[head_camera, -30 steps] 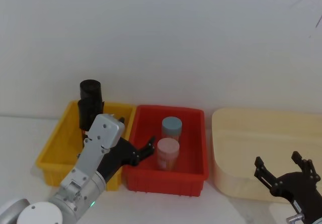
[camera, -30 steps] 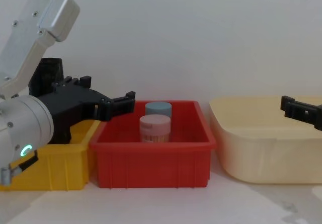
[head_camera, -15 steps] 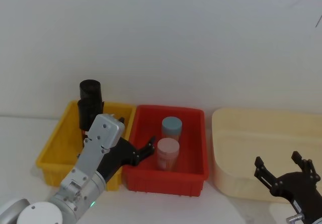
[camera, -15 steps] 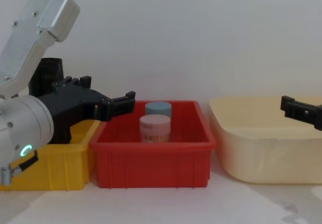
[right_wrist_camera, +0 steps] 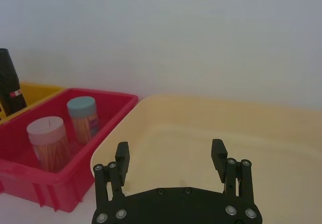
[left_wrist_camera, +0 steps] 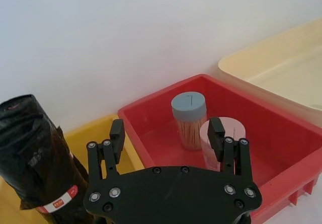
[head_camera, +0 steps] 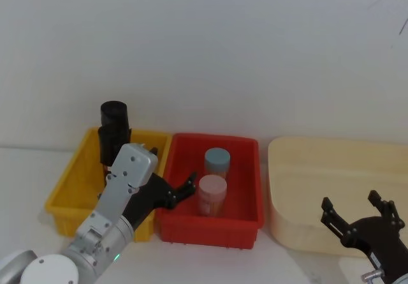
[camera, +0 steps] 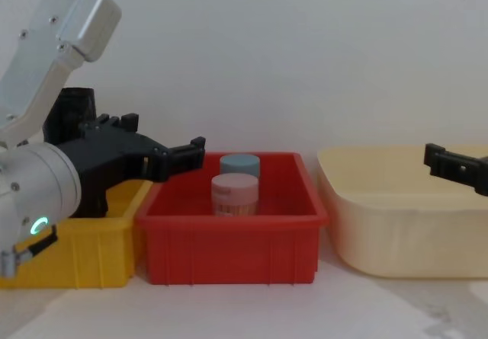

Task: Pick up the garbage bag with the one hand and transfer it to the other hand.

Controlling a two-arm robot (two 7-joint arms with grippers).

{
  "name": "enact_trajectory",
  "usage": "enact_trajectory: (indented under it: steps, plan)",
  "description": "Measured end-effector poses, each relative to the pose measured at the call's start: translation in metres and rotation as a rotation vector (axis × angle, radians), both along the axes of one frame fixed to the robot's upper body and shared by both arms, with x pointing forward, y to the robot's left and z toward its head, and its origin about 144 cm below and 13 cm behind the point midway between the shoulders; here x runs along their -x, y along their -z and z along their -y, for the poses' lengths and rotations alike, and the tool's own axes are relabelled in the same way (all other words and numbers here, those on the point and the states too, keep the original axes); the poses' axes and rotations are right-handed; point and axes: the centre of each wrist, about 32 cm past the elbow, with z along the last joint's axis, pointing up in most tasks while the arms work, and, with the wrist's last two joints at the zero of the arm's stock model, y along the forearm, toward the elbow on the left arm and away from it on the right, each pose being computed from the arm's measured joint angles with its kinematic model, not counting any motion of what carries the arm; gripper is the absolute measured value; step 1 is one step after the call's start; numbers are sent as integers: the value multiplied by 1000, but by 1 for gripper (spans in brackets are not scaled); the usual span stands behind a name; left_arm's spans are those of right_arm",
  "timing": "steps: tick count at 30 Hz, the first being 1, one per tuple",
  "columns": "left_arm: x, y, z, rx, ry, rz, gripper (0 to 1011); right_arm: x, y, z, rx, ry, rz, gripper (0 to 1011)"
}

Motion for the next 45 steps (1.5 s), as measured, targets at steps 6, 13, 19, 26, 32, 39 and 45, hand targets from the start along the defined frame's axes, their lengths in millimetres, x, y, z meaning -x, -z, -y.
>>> enact_trajectory:
  steps: [6, 13, 19, 26, 32, 39, 45]
  plan:
    - [-5, -11, -4, -27, 15, 38, 1001, -5, -7, -6, 2, -20, 17, 1002]
    - [-11, -38, -12, -42, 21, 96, 1000, -13, -29, -17, -2, -54, 53, 1002]
    - [-13, -67, -25, -50, 12, 139, 1000, -21, -57, -32, -13, -97, 98, 1002]
    - [-8, -95, -56, -61, -13, 158, 1000, -29, -81, -51, -17, -145, 116, 1002]
    - [-1, -106, -86, -76, -38, 133, 1000, -35, -95, -66, -7, -183, 95, 1002]
    - [2, -105, -110, -65, -44, 76, 1000, -42, -99, -83, 19, -220, 37, 1002]
    - [0, -98, -124, -23, -42, 27, 1001, -48, -98, -98, 36, -246, -17, 1002]
